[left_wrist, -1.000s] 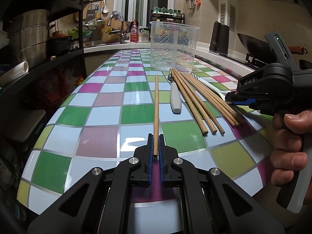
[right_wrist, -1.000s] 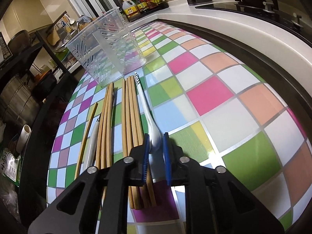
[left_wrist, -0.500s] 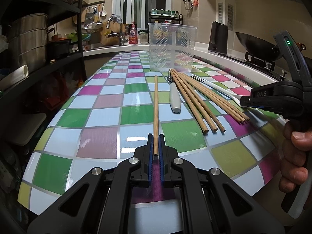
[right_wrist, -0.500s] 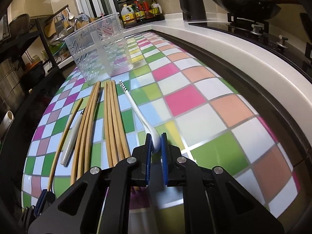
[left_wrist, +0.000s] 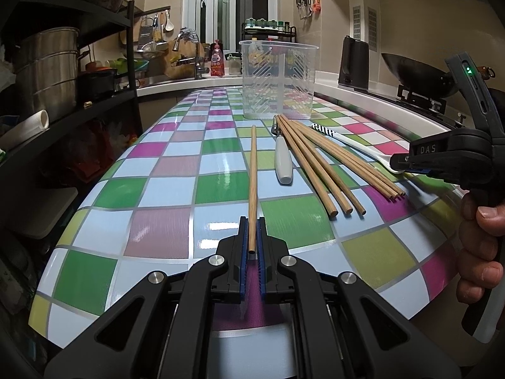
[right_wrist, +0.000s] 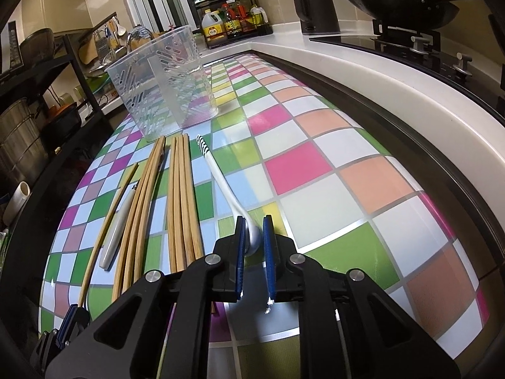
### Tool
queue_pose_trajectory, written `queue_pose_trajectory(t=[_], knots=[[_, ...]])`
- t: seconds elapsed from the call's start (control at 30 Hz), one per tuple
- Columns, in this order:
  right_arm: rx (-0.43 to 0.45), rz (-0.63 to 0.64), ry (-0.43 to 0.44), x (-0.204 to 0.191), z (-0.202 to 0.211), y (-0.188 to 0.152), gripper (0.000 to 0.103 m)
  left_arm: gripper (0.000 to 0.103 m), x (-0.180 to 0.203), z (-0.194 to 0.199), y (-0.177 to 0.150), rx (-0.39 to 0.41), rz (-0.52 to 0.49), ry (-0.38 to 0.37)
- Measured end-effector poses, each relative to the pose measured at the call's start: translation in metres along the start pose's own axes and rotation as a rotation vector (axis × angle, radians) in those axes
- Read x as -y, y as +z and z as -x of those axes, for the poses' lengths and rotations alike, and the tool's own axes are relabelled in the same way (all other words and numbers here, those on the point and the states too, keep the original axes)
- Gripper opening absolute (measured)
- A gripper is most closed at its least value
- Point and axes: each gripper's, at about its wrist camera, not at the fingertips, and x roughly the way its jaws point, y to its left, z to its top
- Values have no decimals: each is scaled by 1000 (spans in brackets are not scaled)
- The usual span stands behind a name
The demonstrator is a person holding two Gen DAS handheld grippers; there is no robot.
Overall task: Organize utensils
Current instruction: 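Grasp the white spoon with the right tool while the left tool holds the chopstick, then carry the chopstick and spoon with both tools over the clear holder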
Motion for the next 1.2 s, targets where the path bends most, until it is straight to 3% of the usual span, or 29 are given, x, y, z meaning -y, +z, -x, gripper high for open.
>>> queue_pose_trajectory(t=[0.27, 0.5, 0.87, 1.2], knots=[[14, 22, 16, -2, 1, -4, 12, 5, 0, 2, 2, 8, -6, 3], [81, 60, 5, -7, 16, 1, 11, 5, -1, 9, 7, 26, -15, 11], [201, 126, -19, -16, 47, 23, 11, 5, -2, 31, 29, 121, -57, 33], [246, 150, -19, -19, 60, 33, 11, 5, -5, 41, 52, 194, -78, 47]])
